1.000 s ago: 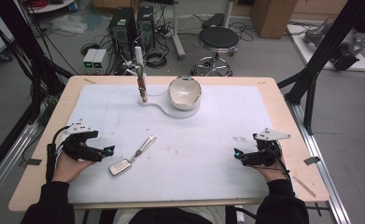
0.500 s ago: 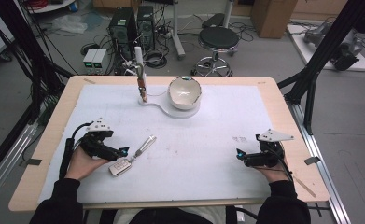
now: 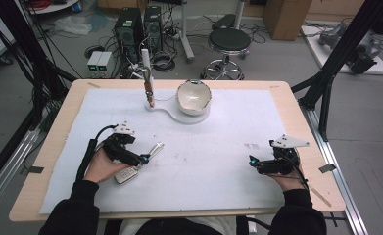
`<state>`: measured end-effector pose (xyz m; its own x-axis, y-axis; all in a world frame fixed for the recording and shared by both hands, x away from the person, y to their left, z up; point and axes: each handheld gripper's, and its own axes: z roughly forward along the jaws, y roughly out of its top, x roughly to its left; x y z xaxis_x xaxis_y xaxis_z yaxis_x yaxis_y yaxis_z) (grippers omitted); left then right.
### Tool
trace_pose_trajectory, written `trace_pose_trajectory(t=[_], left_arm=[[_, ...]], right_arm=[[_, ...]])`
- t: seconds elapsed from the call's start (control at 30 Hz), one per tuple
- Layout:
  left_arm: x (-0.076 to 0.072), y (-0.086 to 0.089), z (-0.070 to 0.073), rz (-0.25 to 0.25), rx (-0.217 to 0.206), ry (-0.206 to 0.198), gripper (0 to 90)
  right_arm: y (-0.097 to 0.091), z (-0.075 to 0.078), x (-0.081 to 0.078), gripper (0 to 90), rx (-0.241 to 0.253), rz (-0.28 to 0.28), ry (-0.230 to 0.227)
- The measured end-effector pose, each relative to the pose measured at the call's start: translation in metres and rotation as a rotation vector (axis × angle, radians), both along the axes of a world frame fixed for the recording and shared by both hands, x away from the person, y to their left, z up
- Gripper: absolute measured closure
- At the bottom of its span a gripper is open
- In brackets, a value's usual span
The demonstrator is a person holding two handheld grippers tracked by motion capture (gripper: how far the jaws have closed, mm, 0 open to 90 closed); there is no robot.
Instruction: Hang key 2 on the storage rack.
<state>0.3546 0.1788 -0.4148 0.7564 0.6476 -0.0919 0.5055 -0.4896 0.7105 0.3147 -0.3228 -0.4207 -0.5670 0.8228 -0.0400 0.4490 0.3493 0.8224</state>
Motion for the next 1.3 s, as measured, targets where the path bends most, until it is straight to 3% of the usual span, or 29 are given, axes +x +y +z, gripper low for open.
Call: trace_pose_trajectory(t=[0.23,0.73,0.83,0.97,1.17,1.23,1.3], left_arm=[[0.014,-0.018,-0.007,-0.016,0.048,0.049,7.0],[0.024,-0.030,-0.013,0.021,0.093,0.048,19.4],[0.027,-0.039,-0.012,0.010,0.120,0.055,20.6],[0.030,-0.046,-0.009,-0.009,0.116,0.061,22.3],[0.032,-0.048,-0.014,0.001,0.157,0.079,32.4],[0.031,-0.048,-0.014,0.024,0.174,0.064,46.0],[0.033,-0.045,-0.013,0.047,0.160,0.076,48.8]], right_arm=[[-0.001,0.000,0.002,0.6,0.008,0.001,-0.002],[-0.001,0.000,0.004,0.6,0.013,0.005,-0.005],[-0.001,0.000,0.004,0.6,0.014,0.005,-0.005],[-0.002,0.001,0.003,0.6,0.020,0.006,-0.008],[-0.002,0.001,0.003,0.6,0.027,0.006,-0.011],[-0.002,0.001,0.003,0.6,0.026,0.009,-0.008],[-0.002,0.001,0.003,0.6,0.027,0.009,-0.006]])
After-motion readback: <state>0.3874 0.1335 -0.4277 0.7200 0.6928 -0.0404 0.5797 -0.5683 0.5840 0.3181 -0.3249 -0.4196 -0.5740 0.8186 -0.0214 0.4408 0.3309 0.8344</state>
